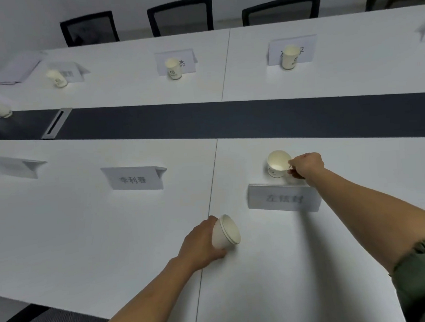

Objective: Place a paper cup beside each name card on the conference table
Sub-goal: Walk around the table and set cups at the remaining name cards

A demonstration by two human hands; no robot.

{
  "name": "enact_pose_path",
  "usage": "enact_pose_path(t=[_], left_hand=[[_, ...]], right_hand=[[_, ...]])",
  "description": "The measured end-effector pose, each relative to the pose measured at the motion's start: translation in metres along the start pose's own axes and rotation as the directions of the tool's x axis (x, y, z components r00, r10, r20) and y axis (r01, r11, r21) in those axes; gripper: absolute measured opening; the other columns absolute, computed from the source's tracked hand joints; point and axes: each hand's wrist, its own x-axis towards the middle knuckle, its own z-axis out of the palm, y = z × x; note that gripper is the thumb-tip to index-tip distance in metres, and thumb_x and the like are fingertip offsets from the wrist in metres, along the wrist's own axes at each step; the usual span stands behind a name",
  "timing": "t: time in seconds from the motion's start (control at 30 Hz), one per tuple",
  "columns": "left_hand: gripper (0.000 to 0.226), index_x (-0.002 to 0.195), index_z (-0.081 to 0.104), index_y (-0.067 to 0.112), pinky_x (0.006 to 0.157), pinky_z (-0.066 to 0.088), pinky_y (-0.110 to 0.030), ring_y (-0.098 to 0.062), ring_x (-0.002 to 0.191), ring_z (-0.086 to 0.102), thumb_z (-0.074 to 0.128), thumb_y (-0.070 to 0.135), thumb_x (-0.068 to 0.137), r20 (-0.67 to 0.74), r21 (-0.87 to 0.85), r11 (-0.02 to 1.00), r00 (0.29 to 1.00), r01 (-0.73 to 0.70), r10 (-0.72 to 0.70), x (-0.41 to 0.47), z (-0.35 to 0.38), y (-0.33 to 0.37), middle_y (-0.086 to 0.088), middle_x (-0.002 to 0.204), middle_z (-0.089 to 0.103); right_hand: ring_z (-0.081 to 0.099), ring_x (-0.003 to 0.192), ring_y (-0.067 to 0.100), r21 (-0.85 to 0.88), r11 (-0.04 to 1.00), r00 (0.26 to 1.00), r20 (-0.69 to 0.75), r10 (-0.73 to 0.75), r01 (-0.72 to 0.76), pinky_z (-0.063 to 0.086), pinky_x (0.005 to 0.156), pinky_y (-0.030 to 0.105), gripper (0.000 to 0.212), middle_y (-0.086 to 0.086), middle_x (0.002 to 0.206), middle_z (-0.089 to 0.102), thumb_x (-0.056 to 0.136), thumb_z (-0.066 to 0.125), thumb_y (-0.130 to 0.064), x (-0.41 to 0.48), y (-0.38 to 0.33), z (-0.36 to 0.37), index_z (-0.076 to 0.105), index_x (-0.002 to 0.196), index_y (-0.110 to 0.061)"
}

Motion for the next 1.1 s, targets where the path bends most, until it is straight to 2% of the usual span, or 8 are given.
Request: enact_pose_path(t=[0.13, 0.2, 0.3, 0.5, 0.67, 0.83, 0.93, 1.1], left_hand=[[0.064, 0.122, 0.044, 0.027, 0.070, 0.042, -0.027, -0.017, 0.094, 0.055, 0.076, 0.034, 0.068, -0.035, -0.004, 1.000, 0.999, -0.011, 0.011, -0.009, -0.005, 0.006, 0.007, 0.109, 0.057], [0.064, 0.123, 0.044, 0.027, 0.070, 0.043, -0.028, -0.017, 0.093, 0.055, 0.075, 0.034, 0.068, -0.056, -0.008, 1.000, 0.998, -0.019, 0.019, -0.016, -0.007, 0.008, 0.008, 0.108, 0.056], [0.066, 0.124, 0.043, 0.027, 0.076, 0.049, -0.032, -0.018, 0.095, 0.055, 0.076, 0.034, 0.067, -0.098, -0.021, 1.000, 0.995, -0.023, 0.020, -0.029, -0.013, 0.008, 0.007, 0.110, 0.056], [0.066, 0.124, 0.044, 0.027, 0.073, 0.046, -0.030, -0.018, 0.097, 0.055, 0.079, 0.034, 0.068, -0.207, -0.074, 0.997, 0.978, -0.021, 0.005, -0.077, -0.032, -0.017, 0.007, 0.112, 0.057], [0.067, 0.125, 0.043, 0.026, 0.074, 0.046, -0.030, -0.019, 0.097, 0.055, 0.079, 0.036, 0.069, -0.316, -0.087, 0.996, 0.948, 0.008, -0.035, -0.131, -0.058, -0.066, 0.006, 0.113, 0.056], [0.069, 0.127, 0.042, 0.026, 0.080, 0.050, -0.034, -0.019, 0.099, 0.055, 0.078, 0.036, 0.070, -0.397, -0.112, 0.992, 0.913, 0.052, -0.093, -0.207, -0.082, -0.142, 0.006, 0.114, 0.055], [0.069, 0.127, 0.041, 0.026, 0.083, 0.051, -0.036, -0.020, 0.100, 0.055, 0.078, 0.036, 0.070, -0.415, -0.111, 0.991, 0.902, 0.078, -0.118, -0.254, -0.091, -0.195, 0.006, 0.114, 0.055], [0.068, 0.125, 0.042, 0.026, 0.084, 0.053, -0.040, -0.020, 0.100, 0.057, 0.078, 0.036, 0.068, -0.446, -0.109, 0.988, 0.883, 0.108, -0.145, -0.327, -0.109, -0.275, 0.005, 0.113, 0.057]], right_hand=[[0.071, 0.091, 0.038, -0.140, 0.980, 0.986, -0.070, -0.152, 0.141, 0.057, 0.088, 0.051, 0.023, 0.021, 0.096, 0.070, 0.088, 0.068, -0.013, -0.017, -0.001, -0.012, 0.067, 0.101, 0.005], [0.070, 0.092, 0.036, -0.206, 0.952, 0.968, -0.063, -0.244, 0.226, 0.057, 0.087, 0.048, 0.017, 0.016, 0.100, 0.070, 0.086, 0.067, -0.017, -0.031, -0.003, -0.016, 0.068, 0.097, -0.005], [0.069, 0.089, 0.029, -0.282, 0.893, 0.933, 0.025, -0.359, 0.351, 0.057, 0.083, 0.043, 0.004, 0.006, 0.096, 0.070, 0.086, 0.066, -0.019, -0.065, -0.009, -0.013, 0.065, 0.087, -0.015], [0.072, 0.074, 0.018, -0.341, 0.722, 0.797, 0.317, -0.515, 0.602, 0.059, 0.078, 0.040, 0.006, 0.002, 0.084, 0.073, 0.087, 0.066, -0.020, -0.149, -0.007, 0.030, 0.066, 0.083, -0.017], [0.072, 0.075, 0.014, -0.311, 0.582, 0.643, 0.544, -0.539, 0.751, 0.058, 0.072, 0.034, 0.006, 0.000, 0.085, 0.071, 0.088, 0.068, -0.022, -0.231, -0.006, 0.096, 0.066, 0.085, -0.017], [0.072, 0.075, 0.015, -0.240, 0.496, 0.519, 0.644, -0.562, 0.835, 0.056, 0.066, 0.031, 0.007, 0.002, 0.084, 0.072, 0.087, 0.069, -0.022, -0.327, 0.001, 0.174, 0.066, 0.083, -0.018], [0.073, 0.075, 0.016, -0.192, 0.507, 0.490, 0.669, -0.559, 0.840, 0.055, 0.063, 0.032, 0.009, 0.003, 0.085, 0.073, 0.086, 0.070, -0.022, -0.384, 0.017, 0.222, 0.068, 0.084, -0.013], [0.073, 0.075, 0.016, -0.136, 0.568, 0.452, 0.763, -0.463, 0.812, 0.049, 0.058, 0.030, 0.017, 0.008, 0.091, 0.074, 0.085, 0.071, -0.020, -0.470, 0.042, 0.294, 0.070, 0.088, -0.003]])
